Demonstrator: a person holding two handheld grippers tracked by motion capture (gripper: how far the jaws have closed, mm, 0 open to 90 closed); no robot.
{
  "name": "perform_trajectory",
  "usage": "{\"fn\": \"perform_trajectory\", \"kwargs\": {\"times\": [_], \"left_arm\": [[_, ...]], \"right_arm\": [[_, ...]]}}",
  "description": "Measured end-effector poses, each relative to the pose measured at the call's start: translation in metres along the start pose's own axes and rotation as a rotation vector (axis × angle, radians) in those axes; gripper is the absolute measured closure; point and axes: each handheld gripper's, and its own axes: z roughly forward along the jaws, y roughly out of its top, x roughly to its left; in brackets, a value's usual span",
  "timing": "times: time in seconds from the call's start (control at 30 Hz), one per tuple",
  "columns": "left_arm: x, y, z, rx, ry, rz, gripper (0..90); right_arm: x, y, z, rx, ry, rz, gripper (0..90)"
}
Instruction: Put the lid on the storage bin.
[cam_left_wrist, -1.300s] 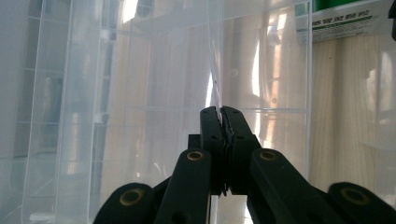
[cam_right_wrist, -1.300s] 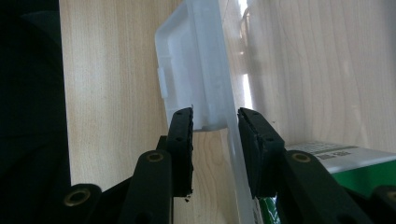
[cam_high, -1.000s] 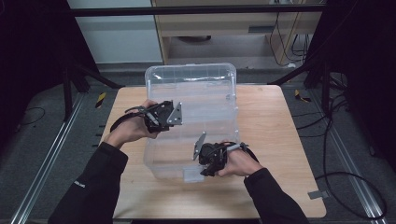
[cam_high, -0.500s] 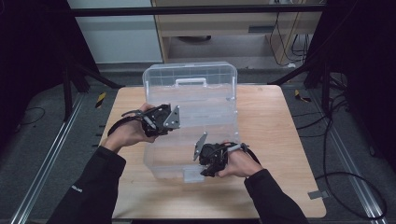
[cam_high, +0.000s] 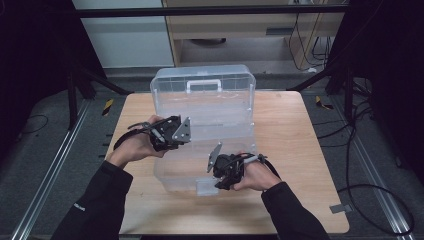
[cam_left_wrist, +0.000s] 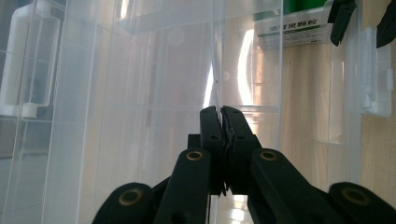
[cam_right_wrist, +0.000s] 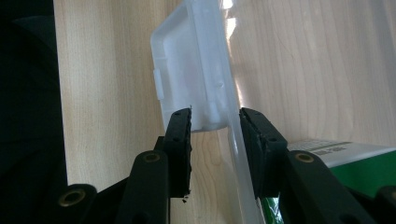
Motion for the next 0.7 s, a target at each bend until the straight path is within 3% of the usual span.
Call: {"fn": "perform_trajectory", "kwargs": {"times": [0.17, 0.4, 0.7], "left_arm": [[-0.002, -0.001, 0.0, -0.003, -0.004, -0.004, 87.6], [-0.003, -0.001, 0.0, -0.007, -0.007, -0.005, 87.6], [-0.004, -0.002, 0.0, -0.008, -0.018, -0.012, 87.6]], "right_arm": [[0.002, -0.002, -0.001, -0.016, -0.019, 0.003, 63.9], [0.002, -0.01, -0.018, -0.147, -0.027, 0.038, 61.2], [0.002, -0.029, -0.04, -0.31, -0.043, 0.106, 65.9]]}}
